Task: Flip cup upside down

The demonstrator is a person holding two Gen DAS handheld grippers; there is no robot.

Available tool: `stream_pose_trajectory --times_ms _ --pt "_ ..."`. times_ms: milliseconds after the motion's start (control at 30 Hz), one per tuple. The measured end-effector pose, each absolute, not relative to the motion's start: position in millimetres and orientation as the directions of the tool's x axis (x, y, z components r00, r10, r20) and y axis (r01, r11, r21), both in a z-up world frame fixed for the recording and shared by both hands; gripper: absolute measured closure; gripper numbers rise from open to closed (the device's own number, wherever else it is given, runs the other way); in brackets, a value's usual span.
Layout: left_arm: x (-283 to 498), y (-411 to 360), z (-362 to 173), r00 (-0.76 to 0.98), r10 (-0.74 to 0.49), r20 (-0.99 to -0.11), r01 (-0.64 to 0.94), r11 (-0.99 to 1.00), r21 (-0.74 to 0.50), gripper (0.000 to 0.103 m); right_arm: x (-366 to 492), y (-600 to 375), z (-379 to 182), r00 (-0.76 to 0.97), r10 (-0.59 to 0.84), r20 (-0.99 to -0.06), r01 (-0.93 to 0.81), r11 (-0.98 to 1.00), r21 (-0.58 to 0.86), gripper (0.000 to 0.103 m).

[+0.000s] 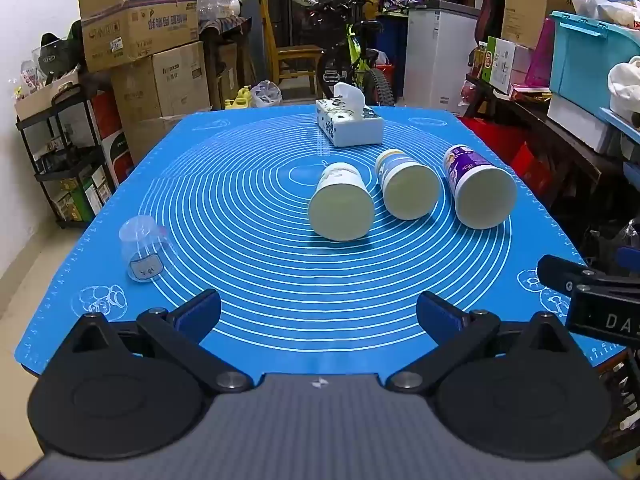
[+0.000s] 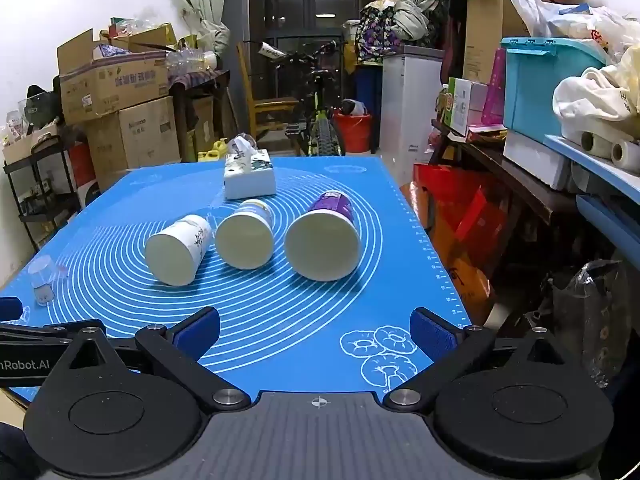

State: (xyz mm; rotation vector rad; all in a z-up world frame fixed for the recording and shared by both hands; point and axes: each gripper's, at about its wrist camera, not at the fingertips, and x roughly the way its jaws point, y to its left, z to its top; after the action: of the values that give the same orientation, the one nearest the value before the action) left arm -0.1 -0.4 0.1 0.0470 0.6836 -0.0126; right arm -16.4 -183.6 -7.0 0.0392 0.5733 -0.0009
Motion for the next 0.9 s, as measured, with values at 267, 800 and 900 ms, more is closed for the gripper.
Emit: stream_pose_trajectory --times_ms 267,800,900 --pt "-1 2 2 0.783 0.008 -0.621 0.027 0.999 0.047 0.001 -15 -186 -7 0.842 0.006 -0.54 0.017 0.999 0.039 0.002" --pt "-2 0 6 0.783 0.006 -0.622 0.031 0.998 0.048 0.001 -13 -184 -7 0.828 0.009 -0.561 0.012 0.999 0.033 0.002" --pt "-3 0 6 0.782 0.005 -0.623 0.031 0.998 0.047 0.0 -13 -185 -8 0.828 0.01 -0.561 0.011 0.999 0.034 0.002"
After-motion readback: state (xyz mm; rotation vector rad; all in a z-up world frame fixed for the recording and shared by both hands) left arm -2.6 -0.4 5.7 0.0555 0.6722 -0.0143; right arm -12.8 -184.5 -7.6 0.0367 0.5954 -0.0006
